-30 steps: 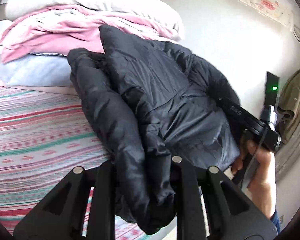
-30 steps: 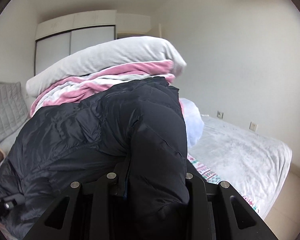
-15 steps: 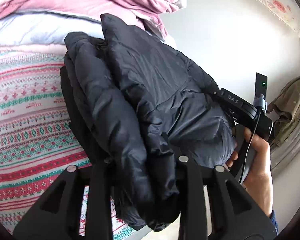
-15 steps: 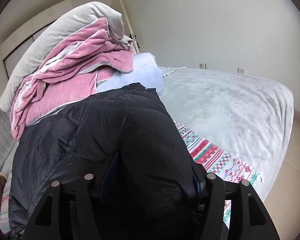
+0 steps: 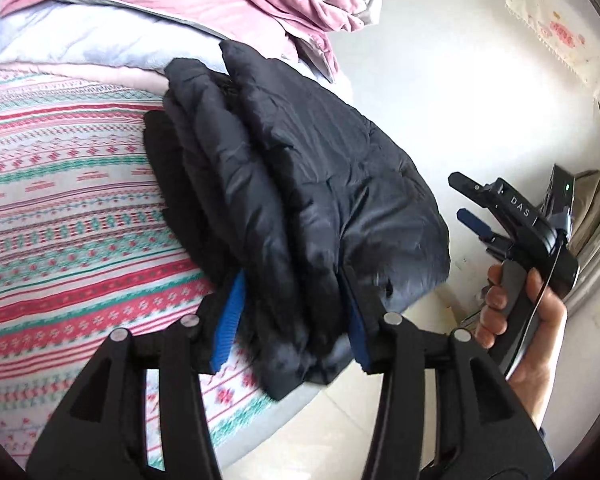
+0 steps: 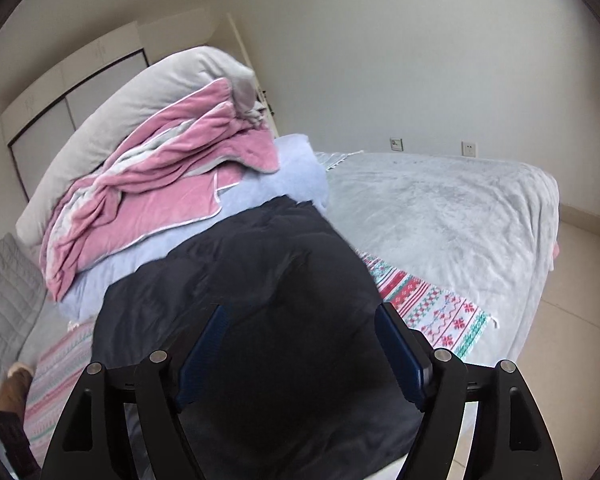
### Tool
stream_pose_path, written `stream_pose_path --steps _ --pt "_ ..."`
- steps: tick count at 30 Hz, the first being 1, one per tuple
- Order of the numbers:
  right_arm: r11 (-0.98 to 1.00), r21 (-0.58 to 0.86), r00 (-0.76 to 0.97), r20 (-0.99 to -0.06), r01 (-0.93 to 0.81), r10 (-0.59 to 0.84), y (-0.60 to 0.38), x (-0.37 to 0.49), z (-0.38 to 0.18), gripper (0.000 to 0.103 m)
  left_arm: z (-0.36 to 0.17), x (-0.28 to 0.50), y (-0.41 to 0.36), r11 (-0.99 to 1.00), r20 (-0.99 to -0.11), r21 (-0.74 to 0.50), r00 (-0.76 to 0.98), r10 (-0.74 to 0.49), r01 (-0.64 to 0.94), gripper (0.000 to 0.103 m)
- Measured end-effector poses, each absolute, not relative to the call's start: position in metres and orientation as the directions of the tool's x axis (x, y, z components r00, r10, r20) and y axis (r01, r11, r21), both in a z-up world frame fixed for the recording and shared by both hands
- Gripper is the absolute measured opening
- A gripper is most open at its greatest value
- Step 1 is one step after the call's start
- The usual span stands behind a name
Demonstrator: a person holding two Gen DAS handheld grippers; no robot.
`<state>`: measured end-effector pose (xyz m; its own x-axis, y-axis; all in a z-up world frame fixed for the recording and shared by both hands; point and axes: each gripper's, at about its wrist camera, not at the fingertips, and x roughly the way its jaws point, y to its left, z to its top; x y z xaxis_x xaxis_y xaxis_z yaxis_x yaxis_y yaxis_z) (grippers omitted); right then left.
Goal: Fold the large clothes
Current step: 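Lower the jacket bundle onto the bed and open both grippers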
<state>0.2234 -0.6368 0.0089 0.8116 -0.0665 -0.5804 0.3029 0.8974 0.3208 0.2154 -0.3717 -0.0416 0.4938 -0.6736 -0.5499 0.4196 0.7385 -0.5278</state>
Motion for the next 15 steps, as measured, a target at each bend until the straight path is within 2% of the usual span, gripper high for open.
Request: stream_pose_path --steps 4,11,15 --pt "0.913 0.299 0.805 -0.591 0.279 -0.053 -0.607 0.214 0.016 0.078 -0.03 0.197 -0.355 0.759 -0.565 -0.497 0.507 -0.651 0.42 0.048" --pt "0.929 0.3 0.822 -0.569 0.216 -0.008 -0.543 0.176 0.029 0.078 -0.001 0.152 -0.325 0.856 -0.616 -0.284 0.602 -0.508 0.432 0.051" --pt "0.916 0.327 0.826 -0.563 0.233 -0.009 -0.513 0.143 0.031 0.079 0.013 0.122 -0.293 0.89 -0.607 -0.21 0.66 -0.442 0.404 0.068"
